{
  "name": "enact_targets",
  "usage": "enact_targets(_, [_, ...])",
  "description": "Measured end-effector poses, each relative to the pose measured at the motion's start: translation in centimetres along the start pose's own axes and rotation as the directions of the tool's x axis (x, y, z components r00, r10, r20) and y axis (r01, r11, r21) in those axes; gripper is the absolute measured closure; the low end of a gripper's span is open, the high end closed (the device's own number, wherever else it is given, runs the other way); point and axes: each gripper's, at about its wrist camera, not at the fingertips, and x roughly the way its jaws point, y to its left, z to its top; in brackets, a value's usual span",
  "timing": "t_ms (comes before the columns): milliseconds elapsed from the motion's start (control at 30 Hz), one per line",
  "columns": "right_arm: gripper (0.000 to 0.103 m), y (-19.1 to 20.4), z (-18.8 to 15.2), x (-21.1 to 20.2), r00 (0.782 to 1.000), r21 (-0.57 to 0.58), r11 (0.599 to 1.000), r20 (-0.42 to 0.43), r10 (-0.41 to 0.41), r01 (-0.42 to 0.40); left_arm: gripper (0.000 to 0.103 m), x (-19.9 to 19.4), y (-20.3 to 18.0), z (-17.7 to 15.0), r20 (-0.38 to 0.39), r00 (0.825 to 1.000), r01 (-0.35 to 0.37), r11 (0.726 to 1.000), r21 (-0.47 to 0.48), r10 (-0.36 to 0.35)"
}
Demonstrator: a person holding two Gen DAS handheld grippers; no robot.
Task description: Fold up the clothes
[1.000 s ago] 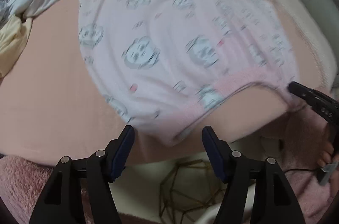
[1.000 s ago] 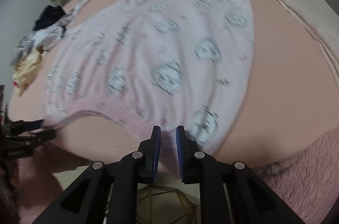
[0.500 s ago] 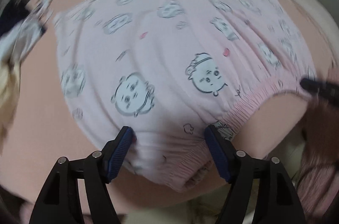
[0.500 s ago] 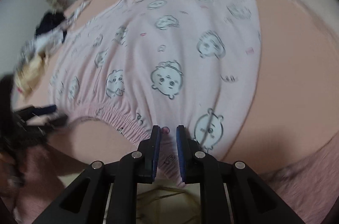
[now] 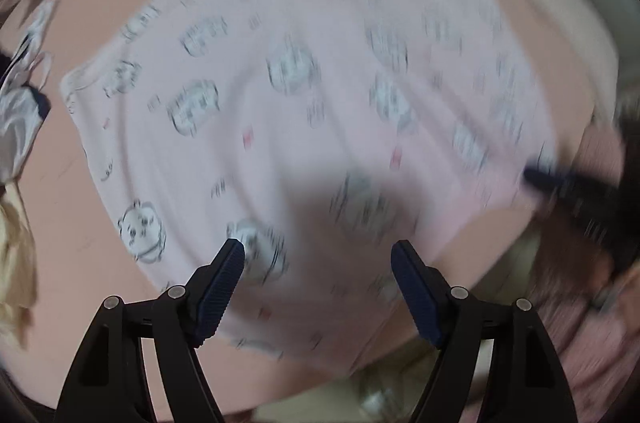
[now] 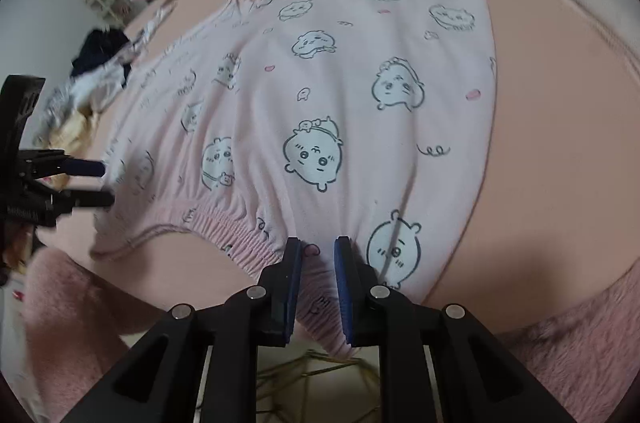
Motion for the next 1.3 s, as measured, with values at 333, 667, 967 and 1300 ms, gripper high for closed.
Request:
enact_targets(333, [0.087,2.2,0.4,-0.2,0.997,-0.061,0.995,0.012,-0.073,0.074,0.025,2.5,-0.9,-7.1,0.048,0.995,-0.070,0.974,-0.217,0.082])
enact_targets(667, [0.074,3.3,2.5,-1.9,0.993,-0.074,0.992,0.067,-0.095,0.100,0.025,-0.6,0.3,-10.3,0.195,0.979,0.011,0.933,-0.359,0.063])
enact_targets(967, [0.073,-0.7,0.3,-2.2,0.998,0.144,0.989,0.043,-0.043,0.036,0.020,1.9,-2.7,-11.6,0.025,0.989,-0.136,0.964,-0.230,0.145])
enact_targets(1300, [0.072,-0.4,1.8,-4.1,0.966,0.184,0.966,0.151,-0.209,0.180,0.021,-3.3,-3.7,-10.7,0.239,0.962,-0.077,0.969,-0.235,0.135])
